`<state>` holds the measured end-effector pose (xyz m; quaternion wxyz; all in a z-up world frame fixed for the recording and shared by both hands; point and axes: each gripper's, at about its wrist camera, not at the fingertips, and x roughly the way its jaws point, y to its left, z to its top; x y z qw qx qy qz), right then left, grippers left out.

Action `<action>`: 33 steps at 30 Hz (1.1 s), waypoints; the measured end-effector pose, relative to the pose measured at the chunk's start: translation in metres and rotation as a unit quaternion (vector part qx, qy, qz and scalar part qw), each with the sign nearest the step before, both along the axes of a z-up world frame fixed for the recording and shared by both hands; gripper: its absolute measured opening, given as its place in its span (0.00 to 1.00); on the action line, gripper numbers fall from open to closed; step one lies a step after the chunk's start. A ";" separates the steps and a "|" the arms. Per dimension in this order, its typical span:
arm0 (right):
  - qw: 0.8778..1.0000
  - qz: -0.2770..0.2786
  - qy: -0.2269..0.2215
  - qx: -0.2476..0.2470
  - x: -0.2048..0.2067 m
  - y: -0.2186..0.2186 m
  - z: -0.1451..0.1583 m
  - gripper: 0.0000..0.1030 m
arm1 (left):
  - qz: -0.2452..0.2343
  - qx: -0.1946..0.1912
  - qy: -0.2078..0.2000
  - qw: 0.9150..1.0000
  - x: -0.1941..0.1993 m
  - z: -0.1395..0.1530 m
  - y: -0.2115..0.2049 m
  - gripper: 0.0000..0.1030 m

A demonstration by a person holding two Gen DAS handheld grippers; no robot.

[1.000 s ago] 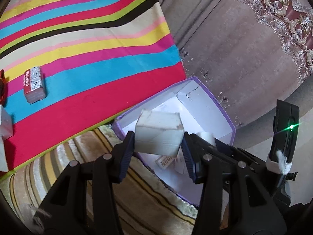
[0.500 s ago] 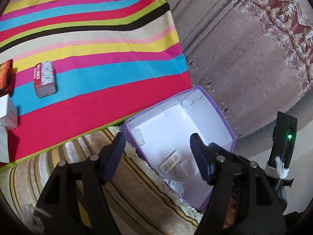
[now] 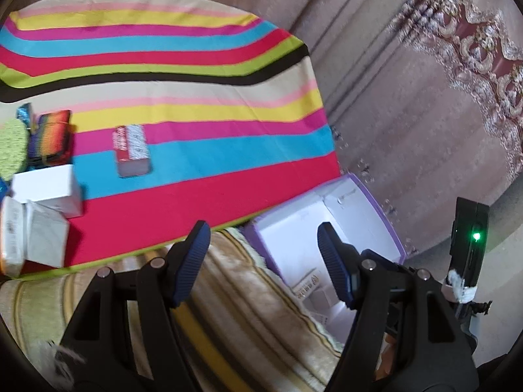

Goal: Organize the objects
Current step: 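Move both tools back over the pile of boxes on the cloth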

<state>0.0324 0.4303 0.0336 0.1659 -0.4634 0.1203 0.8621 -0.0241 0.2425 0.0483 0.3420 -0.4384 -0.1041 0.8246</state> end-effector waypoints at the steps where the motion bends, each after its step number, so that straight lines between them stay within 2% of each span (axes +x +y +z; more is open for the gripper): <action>1: 1.000 0.005 0.001 -0.001 -0.001 -0.003 0.001 0.58 | 0.006 0.003 0.002 1.000 0.000 0.001 -0.005 0.69; 4: 1.000 0.023 0.006 -0.010 -0.005 -0.011 0.002 0.63 | 0.026 0.008 0.004 1.000 -0.001 0.003 -0.019 0.69; 10: 0.999 0.051 0.009 -0.011 -0.013 -0.027 0.002 0.65 | 0.073 0.018 0.010 0.997 -0.003 0.006 -0.055 0.69; 19: 0.996 0.092 0.013 -0.010 -0.028 -0.057 0.001 0.70 | 0.149 0.032 0.023 0.988 0.004 0.009 -0.122 0.69; 30: 0.992 0.128 0.012 -0.004 -0.041 -0.083 0.001 0.71 | 0.243 0.042 0.009 0.969 0.013 0.003 -0.205 0.69; 33: 0.990 0.139 0.010 -0.004 -0.046 -0.090 -0.001 0.71 | 0.272 0.055 -0.003 0.961 0.013 -0.003 -0.227 0.74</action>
